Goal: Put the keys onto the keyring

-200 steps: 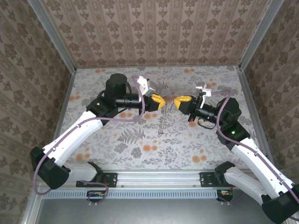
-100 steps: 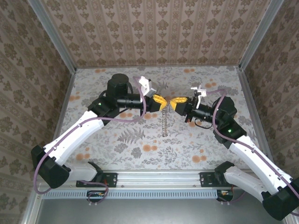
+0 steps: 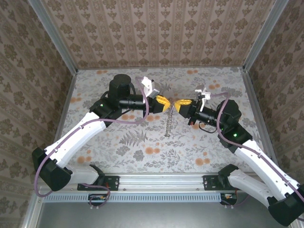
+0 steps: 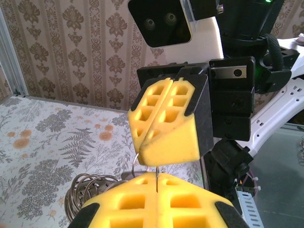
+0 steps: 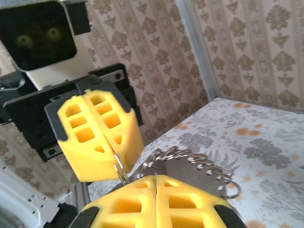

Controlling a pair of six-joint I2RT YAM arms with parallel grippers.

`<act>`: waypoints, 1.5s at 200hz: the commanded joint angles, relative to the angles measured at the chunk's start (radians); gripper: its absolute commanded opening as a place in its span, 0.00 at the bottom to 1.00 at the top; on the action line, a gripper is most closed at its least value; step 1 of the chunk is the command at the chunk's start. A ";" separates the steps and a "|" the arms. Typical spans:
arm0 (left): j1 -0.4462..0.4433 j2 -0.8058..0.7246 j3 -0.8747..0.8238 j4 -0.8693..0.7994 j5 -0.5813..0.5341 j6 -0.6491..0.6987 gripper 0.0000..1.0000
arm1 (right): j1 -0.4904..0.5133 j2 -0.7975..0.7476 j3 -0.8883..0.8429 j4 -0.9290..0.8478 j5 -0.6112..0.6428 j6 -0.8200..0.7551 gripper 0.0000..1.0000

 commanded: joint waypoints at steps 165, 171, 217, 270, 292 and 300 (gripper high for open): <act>-0.007 -0.019 0.027 0.039 -0.062 0.011 0.00 | 0.034 0.005 0.060 0.049 -0.035 0.005 0.00; -0.008 -0.019 0.027 0.040 -0.063 0.011 0.00 | 0.034 0.007 0.061 0.051 -0.036 0.005 0.00; -0.011 -0.014 0.030 0.041 -0.054 0.009 0.00 | 0.038 0.019 0.072 0.051 -0.031 -0.001 0.00; -0.014 -0.011 0.037 0.042 -0.052 0.009 0.00 | 0.044 0.042 0.080 0.059 -0.029 -0.006 0.00; -0.016 -0.014 0.038 0.044 -0.052 0.009 0.00 | 0.046 0.055 0.078 0.057 -0.020 -0.011 0.00; -0.017 -0.016 0.037 0.046 -0.053 0.010 0.00 | 0.046 0.059 0.078 0.052 -0.014 -0.017 0.00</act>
